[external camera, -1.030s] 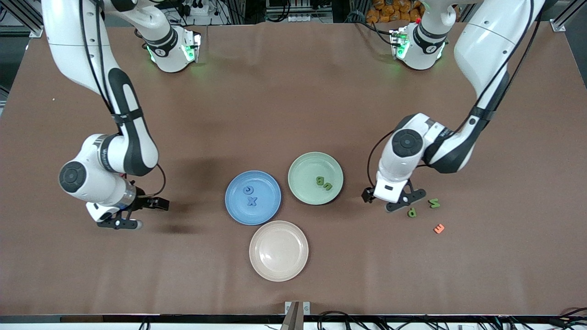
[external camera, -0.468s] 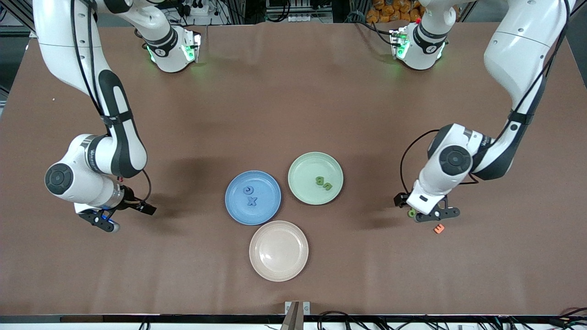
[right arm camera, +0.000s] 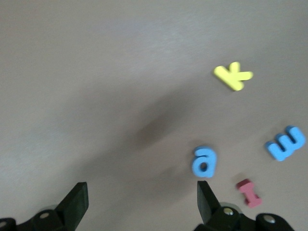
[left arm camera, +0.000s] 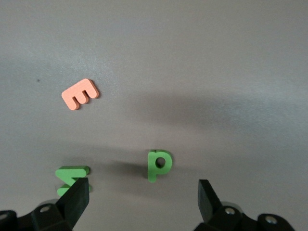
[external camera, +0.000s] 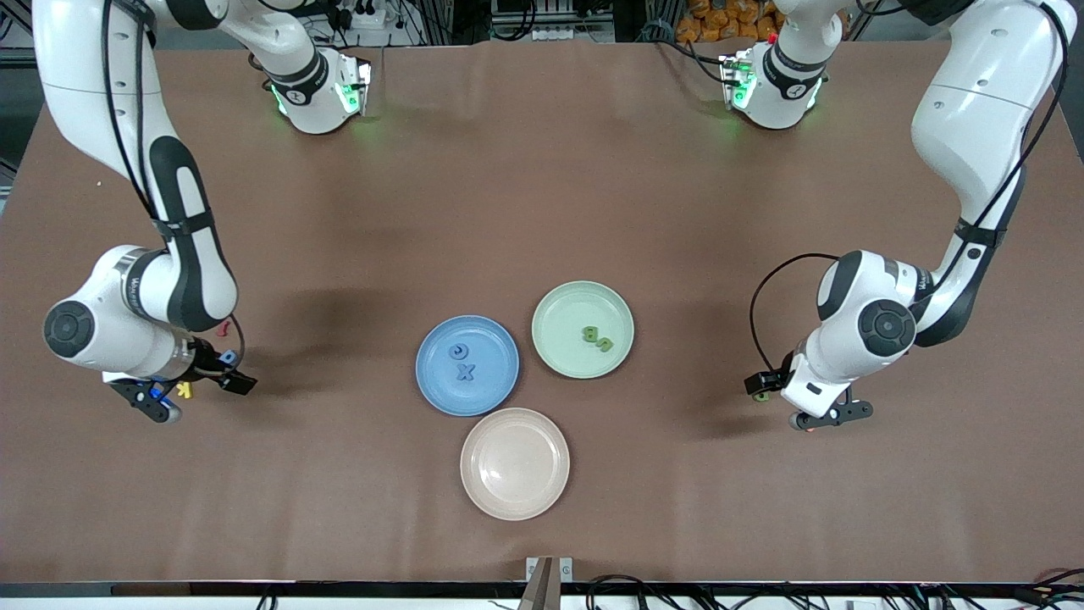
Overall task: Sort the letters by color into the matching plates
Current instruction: 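Grasp the blue a with the right gripper while the left gripper grasps green P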
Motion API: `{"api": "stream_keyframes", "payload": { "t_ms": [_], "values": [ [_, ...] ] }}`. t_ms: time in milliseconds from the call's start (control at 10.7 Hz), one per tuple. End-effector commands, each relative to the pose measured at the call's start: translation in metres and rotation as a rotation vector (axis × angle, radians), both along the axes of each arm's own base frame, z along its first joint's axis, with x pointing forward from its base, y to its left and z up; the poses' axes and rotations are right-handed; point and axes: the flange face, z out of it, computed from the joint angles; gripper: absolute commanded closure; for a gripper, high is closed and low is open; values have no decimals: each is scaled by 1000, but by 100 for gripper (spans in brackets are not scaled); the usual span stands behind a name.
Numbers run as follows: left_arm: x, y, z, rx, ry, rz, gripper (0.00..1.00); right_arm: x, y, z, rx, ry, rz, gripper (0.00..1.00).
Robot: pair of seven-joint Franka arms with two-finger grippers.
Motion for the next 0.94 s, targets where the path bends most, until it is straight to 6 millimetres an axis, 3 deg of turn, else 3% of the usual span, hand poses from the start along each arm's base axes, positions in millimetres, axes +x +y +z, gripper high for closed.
{"api": "stream_keyframes", "payload": {
  "t_ms": [0, 187, 374, 842],
  "values": [
    [5, -2, -14, -12, 33, 1, 0, -11, -32, 1, 5, 5, 1, 0],
    [0, -8, -27, 34, 56, -10, 0, -17, -48, -9, 5, -6, 5, 0],
    [-5, -14, -43, 81, 79, 0, 0, -23, -50, -20, 9, -21, 5, 0],
    [-5, -13, -44, 80, 81, 0, 0, -35, -42, -37, 8, -28, 10, 0]
  ]
}}
